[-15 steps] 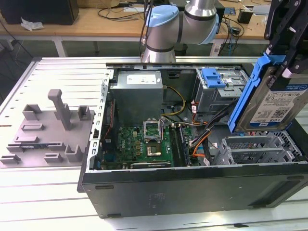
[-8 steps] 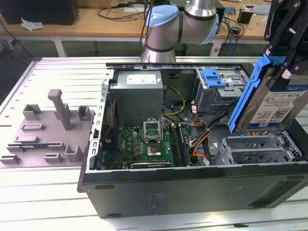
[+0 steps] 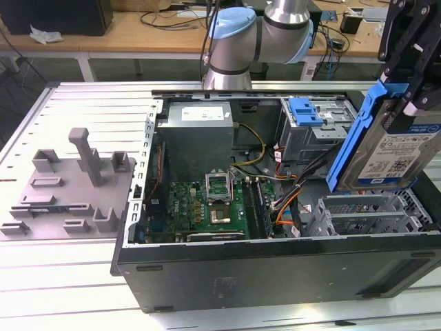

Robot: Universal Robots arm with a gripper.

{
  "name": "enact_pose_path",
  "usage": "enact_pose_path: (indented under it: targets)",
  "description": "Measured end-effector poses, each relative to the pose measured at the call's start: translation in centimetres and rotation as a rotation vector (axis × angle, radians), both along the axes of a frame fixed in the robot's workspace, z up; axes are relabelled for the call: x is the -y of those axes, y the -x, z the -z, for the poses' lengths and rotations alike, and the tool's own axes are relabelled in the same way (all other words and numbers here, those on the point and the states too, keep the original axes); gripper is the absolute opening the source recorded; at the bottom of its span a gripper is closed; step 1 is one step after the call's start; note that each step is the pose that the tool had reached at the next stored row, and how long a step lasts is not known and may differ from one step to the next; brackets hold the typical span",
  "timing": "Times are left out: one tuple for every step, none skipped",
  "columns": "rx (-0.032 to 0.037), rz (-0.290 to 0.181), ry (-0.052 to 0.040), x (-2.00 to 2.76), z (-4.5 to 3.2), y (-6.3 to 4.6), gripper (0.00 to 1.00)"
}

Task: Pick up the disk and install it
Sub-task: 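Insert the disk into the insertion slot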

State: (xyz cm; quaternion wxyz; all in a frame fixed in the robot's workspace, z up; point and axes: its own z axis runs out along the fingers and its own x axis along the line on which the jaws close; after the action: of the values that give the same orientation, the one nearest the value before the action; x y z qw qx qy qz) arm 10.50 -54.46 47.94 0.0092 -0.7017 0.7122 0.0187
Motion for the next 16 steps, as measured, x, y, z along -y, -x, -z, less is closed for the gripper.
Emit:
enact_pose_path:
  targets:
    - [0.0000,0.000,0.0000,0.02,0.02,-0.02,0.37]
    - [-0.0001,0.000,0.0001,0.05,0.04,-0.03,0.37]
    - [-0.0001,0.000,0.0003,0.09,0.06,-0.04,0.37]
    - [-0.0001,0.000,0.0002,0.12,0.09,-0.03,0.37]
    - [-0.0001,0.000,0.0003,0.15,0.14,-0.04,0.37]
    - [-0.0001,0.000,0.0004,0.19,0.18,-0.04,0.37]
    - [-0.0001,0.000,0.0003,0.24,0.24,-0.05,0.37]
    - [-0.0001,0.000,0.0003,0.26,0.27,-0.05,0.37]
    - [-0.0001,0.000,0.0002,0.30,0.31,-0.06,0.37]
    - [-0.0001,0.000,0.0003,0.32,0.34,-0.07,0.37]
    - [-0.0001,0.000,0.0003,0.33,0.36,-0.08,0.37]
    - [-0.0001,0.000,0.0002,0.34,0.42,-0.12,0.37]
    - [-0.0001,0.000,0.0002,0.35,0.46,-0.14,0.37]
    - [-0.0001,0.000,0.0002,0.35,0.48,-0.16,0.37]
    - [-0.0001,0.000,0.0002,0.37,0.54,-0.18,0.37]
    - [-0.0001,0.000,0.0002,0.38,0.59,-0.18,0.37]
